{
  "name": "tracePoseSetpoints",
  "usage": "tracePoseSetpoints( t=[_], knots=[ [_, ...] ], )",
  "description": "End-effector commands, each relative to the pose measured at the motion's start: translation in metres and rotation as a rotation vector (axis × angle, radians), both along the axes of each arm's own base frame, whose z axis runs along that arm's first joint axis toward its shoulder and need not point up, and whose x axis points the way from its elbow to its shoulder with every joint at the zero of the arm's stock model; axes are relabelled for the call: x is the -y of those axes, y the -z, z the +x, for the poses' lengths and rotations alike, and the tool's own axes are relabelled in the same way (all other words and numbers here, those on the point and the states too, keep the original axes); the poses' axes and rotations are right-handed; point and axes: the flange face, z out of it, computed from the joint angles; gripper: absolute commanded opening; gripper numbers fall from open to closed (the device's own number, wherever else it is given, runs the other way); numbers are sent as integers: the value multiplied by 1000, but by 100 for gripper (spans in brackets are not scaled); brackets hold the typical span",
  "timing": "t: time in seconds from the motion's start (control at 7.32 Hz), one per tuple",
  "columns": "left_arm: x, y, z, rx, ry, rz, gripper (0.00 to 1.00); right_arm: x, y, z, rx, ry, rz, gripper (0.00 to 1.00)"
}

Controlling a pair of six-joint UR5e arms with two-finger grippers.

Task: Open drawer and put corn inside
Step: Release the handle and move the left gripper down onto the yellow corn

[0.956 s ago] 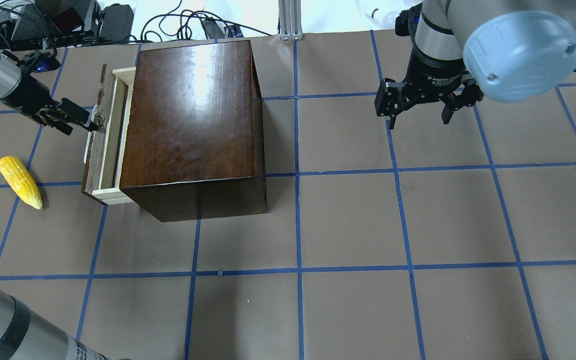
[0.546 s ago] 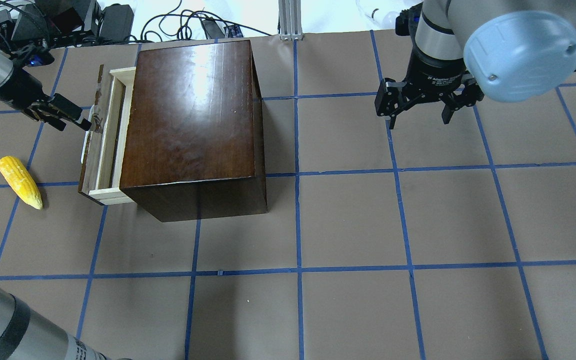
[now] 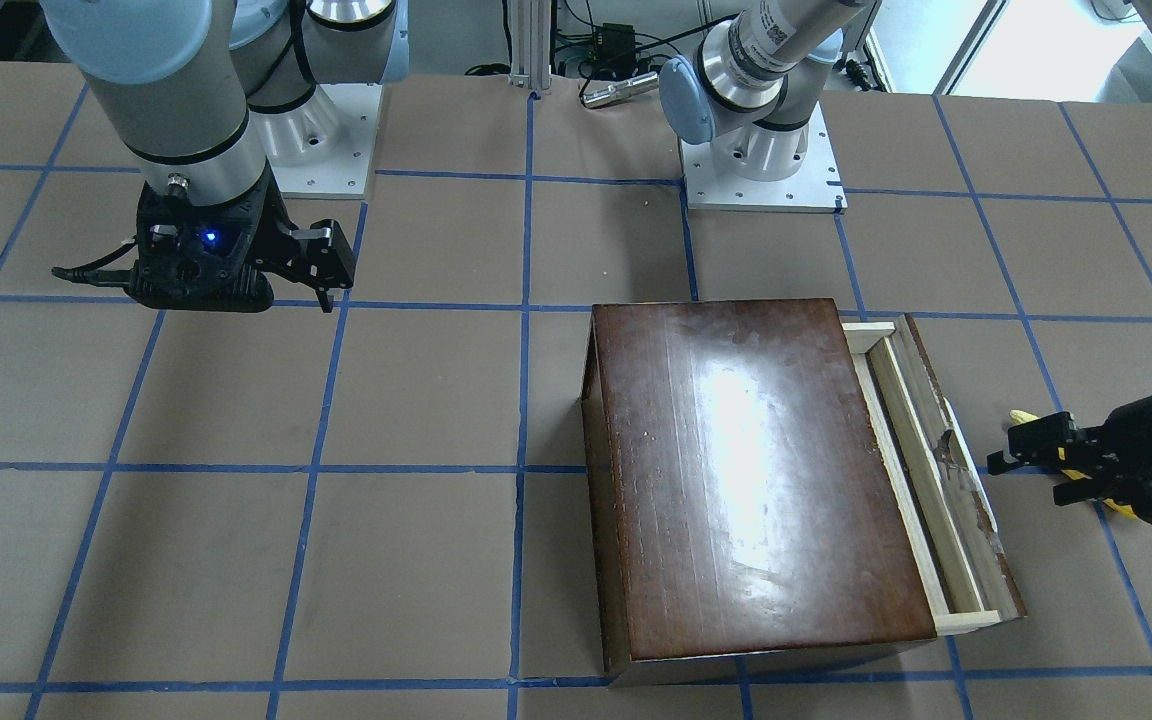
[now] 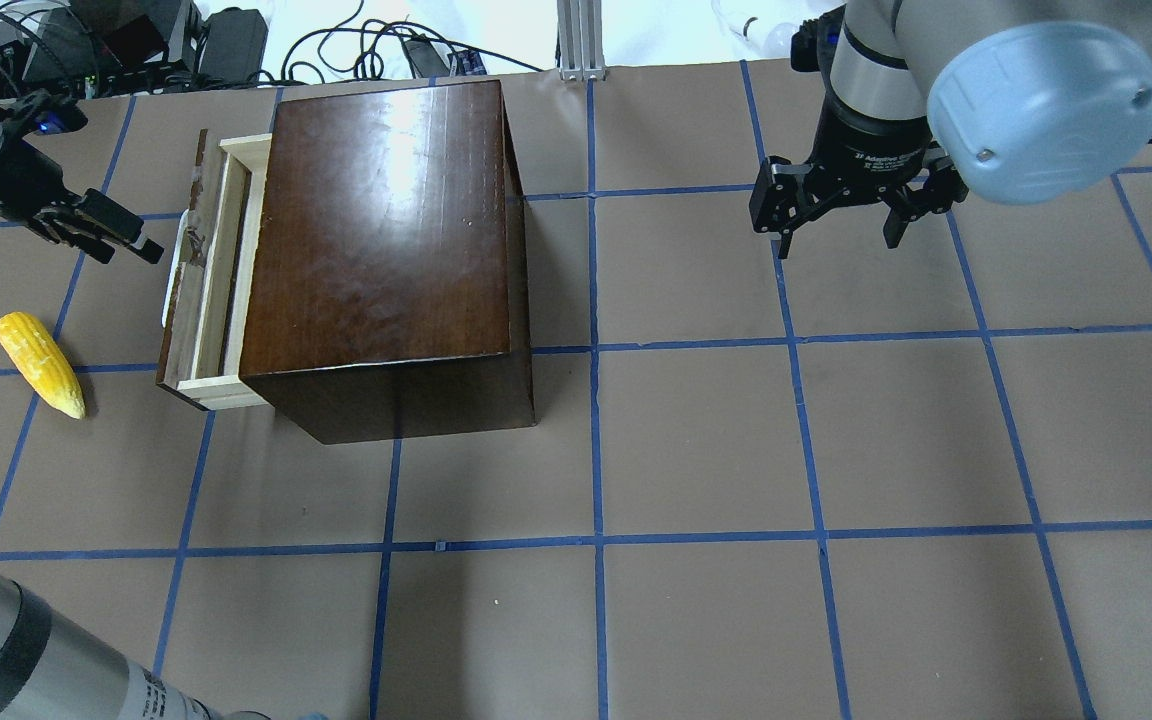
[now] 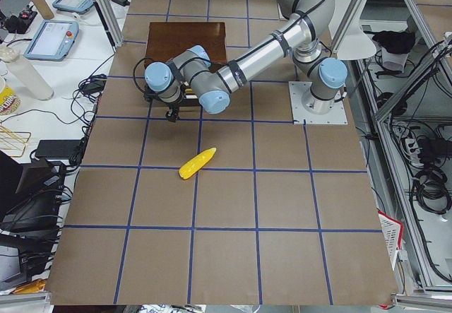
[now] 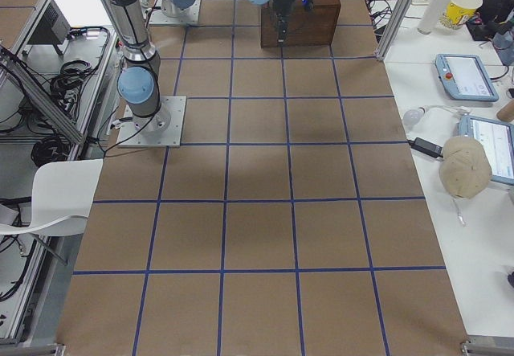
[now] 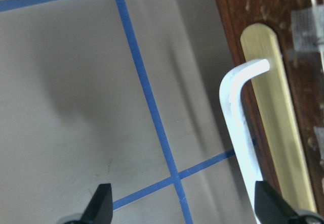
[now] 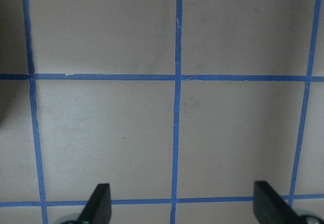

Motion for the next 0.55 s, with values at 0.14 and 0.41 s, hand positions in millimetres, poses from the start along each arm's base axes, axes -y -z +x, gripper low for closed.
tracePoseSetpoints(
  t=[0.14,0.41],
  knots=[
    [-31,-11,62,61,-110,34,100,0,0,0,0,0,-2,100],
    [-43,12,101,86,-346,92,100,0,0,0,-1,0,-1,100]
  ],
)
